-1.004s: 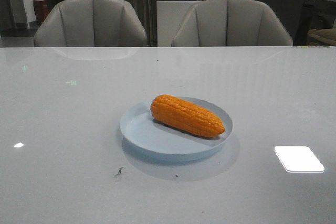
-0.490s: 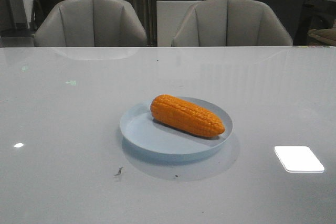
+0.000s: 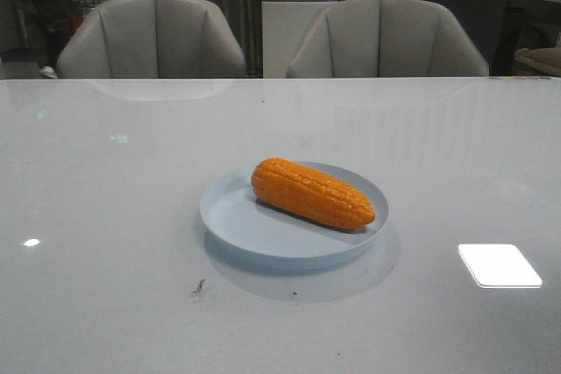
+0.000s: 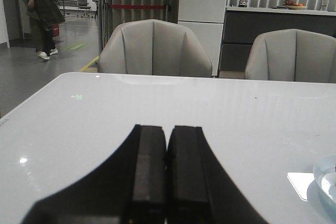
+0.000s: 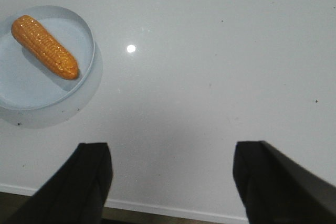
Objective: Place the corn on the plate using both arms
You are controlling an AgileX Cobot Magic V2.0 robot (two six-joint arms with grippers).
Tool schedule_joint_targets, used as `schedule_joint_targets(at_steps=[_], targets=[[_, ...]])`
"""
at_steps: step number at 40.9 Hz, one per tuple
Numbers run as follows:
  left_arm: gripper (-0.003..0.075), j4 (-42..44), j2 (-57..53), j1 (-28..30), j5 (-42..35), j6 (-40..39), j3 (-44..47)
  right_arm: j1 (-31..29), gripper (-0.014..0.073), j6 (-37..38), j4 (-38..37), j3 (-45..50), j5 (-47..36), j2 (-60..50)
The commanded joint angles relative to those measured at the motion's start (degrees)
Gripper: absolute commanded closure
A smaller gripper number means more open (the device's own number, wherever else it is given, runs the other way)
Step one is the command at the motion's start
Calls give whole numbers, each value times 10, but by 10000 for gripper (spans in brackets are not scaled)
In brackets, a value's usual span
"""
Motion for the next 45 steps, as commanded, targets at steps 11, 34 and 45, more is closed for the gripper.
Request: schedule_joint_targets(at_steps=[11, 34, 45], targets=[[634, -6, -10, 3, -50, -4, 22, 17, 11, -2, 7, -15, -34, -71], [634, -6, -10, 3, -50, -4, 22, 23, 11, -2, 31, 151, -195, -296], [634, -6, -10, 3, -50, -4, 22, 23, 237, -2, 35, 289, -378, -406]])
